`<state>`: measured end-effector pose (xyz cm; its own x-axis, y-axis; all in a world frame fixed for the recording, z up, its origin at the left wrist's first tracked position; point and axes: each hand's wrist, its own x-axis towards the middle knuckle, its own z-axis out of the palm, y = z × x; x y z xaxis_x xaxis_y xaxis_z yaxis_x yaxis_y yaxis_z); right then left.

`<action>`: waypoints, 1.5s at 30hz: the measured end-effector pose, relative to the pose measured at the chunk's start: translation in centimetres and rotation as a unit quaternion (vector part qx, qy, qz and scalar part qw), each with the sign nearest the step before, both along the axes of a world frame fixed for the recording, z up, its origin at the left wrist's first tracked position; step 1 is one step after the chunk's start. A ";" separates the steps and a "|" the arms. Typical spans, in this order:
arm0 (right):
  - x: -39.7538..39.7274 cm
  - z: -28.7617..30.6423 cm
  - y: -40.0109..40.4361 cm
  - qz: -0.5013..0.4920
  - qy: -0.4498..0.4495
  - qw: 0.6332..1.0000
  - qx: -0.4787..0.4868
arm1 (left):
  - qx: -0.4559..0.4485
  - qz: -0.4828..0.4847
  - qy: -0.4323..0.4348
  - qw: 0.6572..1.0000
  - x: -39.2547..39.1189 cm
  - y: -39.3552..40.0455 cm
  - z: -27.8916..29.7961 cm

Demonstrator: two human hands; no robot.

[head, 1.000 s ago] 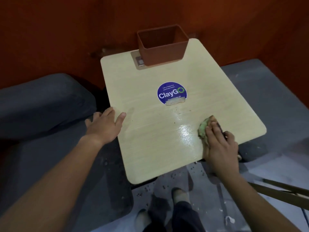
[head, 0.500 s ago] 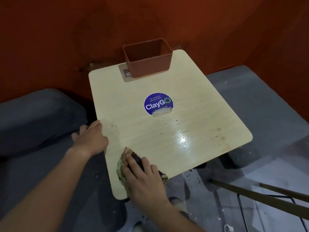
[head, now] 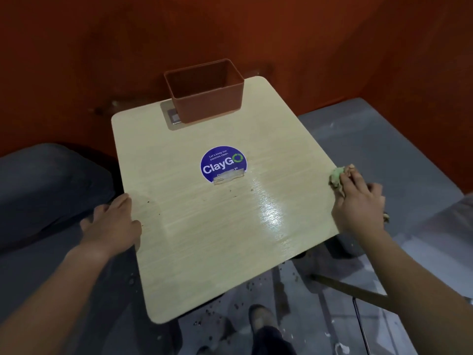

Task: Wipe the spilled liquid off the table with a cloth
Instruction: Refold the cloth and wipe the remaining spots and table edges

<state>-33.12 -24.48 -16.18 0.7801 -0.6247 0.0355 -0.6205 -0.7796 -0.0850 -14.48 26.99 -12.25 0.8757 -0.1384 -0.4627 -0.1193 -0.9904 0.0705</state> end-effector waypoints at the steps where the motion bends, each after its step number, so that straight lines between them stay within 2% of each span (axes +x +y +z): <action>1: 0.3 0.4 -0.8 -0.007 0.000 1.000 0.009 | 0.002 0.003 0.000 1.000 0.0 -0.1 0.1; 5: 0.2 2.2 1.0 -0.041 -0.073 0.996 0.040 | 0.020 0.019 -0.004 1.000 -0.4 -0.8 0.9; 9: -2.6 1.0 10.8 0.135 -0.083 0.987 0.003 | -0.014 0.003 -0.082 0.997 -1.7 -4.8 1.3; 11: -3.9 -0.6 13.4 0.187 -0.070 0.980 0.000 | -0.042 -0.003 -0.086 0.995 -2.7 -7.9 1.7; 13: -4.1 -1.3 11.9 0.173 -0.063 0.983 -0.001 | -0.052 -0.027 -0.080 0.995 -3.6 -10.9 1.8; 18: -2.9 -0.5 2.0 0.026 -0.017 0.999 0.000 | -0.039 -0.058 -0.071 0.995 -4.9 -15.6 0.6; 22: -2.7 1.2 -3.1 0.020 -0.030 0.999 0.037 | -0.037 -0.046 -0.051 0.997 -5.5 -17.1 -0.2; 24: -3.2 1.9 -2.6 0.085 -0.069 0.994 0.006 | -0.045 -0.030 -0.052 0.997 -5.7 -17.4 -0.4; 26: -4.0 1.9 -0.1 0.218 -0.103 0.971 -0.008 | -0.053 -0.014 -0.056 0.997 -5.7 -17.6 -0.4; 29: -4.8 0.7 2.8 0.411 -0.070 0.908 0.022 | -0.065 0.003 -0.062 0.996 -5.6 -17.6 -0.5; 31: -4.3 -0.3 1.8 0.451 -0.048 0.890 0.035 | -0.069 0.011 -0.066 0.995 -5.6 -17.6 -0.6; 33: -3.2 -1.1 -0.1 0.436 -0.051 0.898 0.040 | -0.081 0.019 -0.082 0.993 -5.9 -17.5 -0.7; 38: 2.2 -1.8 -5.6 0.328 -0.059 0.943 0.024 | -0.084 0.024 -0.098 0.991 -6.3 -17.7 -1.0; 41: 6.0 -0.1 -7.1 0.263 -0.061 0.961 0.061 | -0.085 0.025 -0.094 0.992 -6.3 -17.8 -0.6; 43: 7.2 1.2 -7.0 0.253 -0.073 0.962 0.076 | -0.084 0.021 -0.088 0.992 -6.3 -17.7 -0.4; 45: 6.1 2.2 -5.8 0.284 -0.084 0.953 0.066 | -0.083 0.016 -0.083 0.993 -6.2 -17.5 -0.3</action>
<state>-27.05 -30.23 -13.95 0.9839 -0.1116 0.1399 -0.0713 -0.9614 -0.2657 -20.64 9.47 -12.52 0.9429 -0.1723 -0.2850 -0.1124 -0.9702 0.2148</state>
